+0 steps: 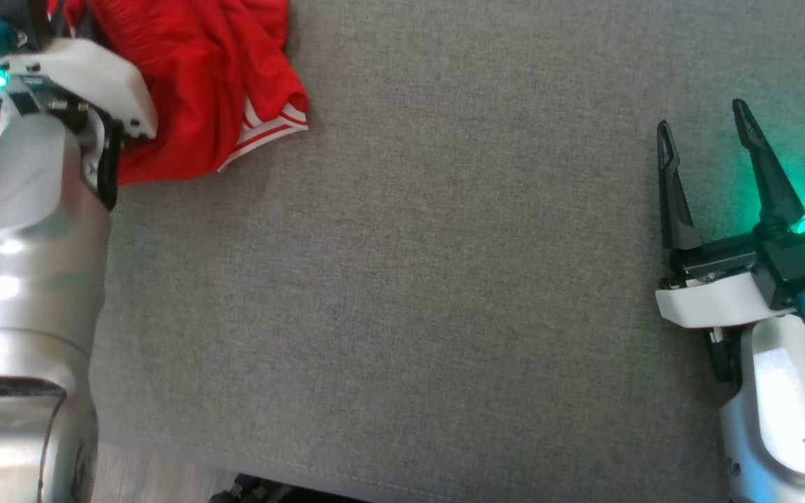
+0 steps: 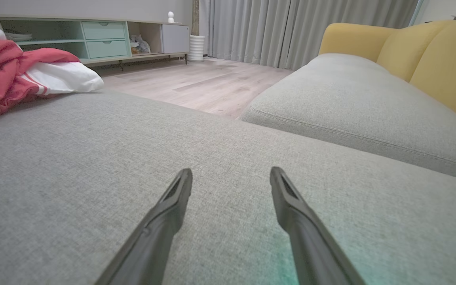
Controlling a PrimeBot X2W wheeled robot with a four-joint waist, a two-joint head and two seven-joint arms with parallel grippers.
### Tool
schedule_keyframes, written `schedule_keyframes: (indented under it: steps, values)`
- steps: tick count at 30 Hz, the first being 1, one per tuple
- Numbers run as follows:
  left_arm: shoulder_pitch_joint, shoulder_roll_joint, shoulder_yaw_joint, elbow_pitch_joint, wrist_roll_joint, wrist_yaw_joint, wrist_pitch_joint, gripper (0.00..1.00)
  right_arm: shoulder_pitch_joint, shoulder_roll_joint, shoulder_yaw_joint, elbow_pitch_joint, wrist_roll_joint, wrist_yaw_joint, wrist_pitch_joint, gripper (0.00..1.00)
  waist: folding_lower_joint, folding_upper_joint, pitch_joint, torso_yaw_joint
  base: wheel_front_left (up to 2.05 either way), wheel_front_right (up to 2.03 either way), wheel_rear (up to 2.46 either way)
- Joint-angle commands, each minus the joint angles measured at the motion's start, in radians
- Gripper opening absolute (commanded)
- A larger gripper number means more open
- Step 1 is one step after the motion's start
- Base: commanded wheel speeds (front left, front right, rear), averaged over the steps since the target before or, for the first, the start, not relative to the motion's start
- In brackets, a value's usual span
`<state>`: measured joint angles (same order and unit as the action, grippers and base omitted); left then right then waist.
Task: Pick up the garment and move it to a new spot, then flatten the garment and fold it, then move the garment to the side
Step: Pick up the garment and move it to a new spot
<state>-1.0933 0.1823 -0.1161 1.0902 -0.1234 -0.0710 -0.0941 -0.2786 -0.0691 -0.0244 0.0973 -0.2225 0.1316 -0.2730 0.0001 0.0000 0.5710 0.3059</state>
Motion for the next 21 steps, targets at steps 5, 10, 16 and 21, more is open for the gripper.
schedule_keyframes:
  steps: [5, 10, 16, 21]
  values:
    - [-0.077, 0.081, -0.014, -0.069, 0.029, 0.012, -0.070, 0.00, 0.025, 0.012, 0.011, 0.064, 0.016, -0.001, 0.011, 1.00, -0.0001, 0.0000, -0.087, -0.016, 0.00, 0.00, 0.00]
    - [-0.106, 0.089, -0.054, -0.150, 0.056, 0.005, -0.090, 0.00, 0.056, 0.018, 0.017, 0.082, 0.053, -0.001, 0.011, 1.00, -0.0001, 0.0000, -0.202, -0.050, 0.00, 0.00, 0.00]
    - [-0.127, 0.078, -0.104, -0.312, 0.063, -0.025, -0.053, 0.00, 0.101, 0.019, 0.045, 0.092, 0.148, -0.001, 0.011, 1.00, -0.0001, 0.0000, -0.338, -0.124, 0.00, 0.00, 0.00]
    - [-0.137, 0.042, -0.160, -0.462, 0.034, -0.048, 0.025, 0.00, 0.140, 0.019, 0.059, 0.087, 0.210, -0.001, 0.011, 1.00, -0.0001, 0.0000, -0.420, -0.221, 0.00, 0.00, 0.00]
